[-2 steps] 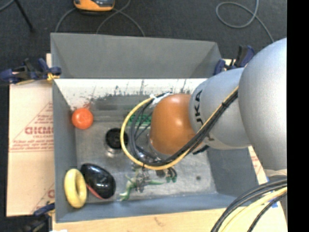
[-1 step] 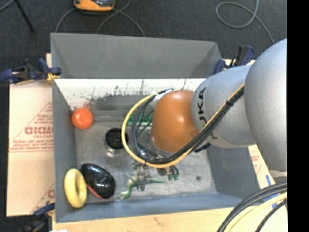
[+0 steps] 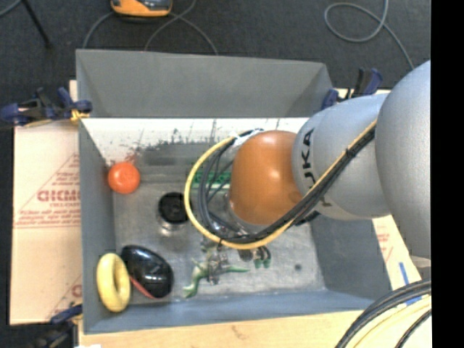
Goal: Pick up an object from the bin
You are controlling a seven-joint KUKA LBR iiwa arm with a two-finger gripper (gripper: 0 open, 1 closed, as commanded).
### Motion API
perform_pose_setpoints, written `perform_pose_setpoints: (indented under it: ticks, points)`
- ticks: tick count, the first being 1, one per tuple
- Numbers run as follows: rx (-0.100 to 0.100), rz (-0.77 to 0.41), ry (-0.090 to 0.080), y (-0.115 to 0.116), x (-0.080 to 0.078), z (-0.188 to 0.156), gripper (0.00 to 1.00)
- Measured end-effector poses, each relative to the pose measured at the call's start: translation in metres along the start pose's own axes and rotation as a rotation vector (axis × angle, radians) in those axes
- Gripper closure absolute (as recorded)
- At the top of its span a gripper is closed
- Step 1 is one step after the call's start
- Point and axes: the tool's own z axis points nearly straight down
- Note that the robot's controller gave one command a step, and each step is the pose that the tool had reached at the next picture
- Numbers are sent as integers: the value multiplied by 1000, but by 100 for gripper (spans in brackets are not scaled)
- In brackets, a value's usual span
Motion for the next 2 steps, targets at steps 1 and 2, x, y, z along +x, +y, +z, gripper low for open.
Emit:
perform_pose_setpoints:
  ticks: [1,2]
  points:
    - [0,1,1,0,0,-13,100]
    - [1,2,5,-1,1,-29,100]
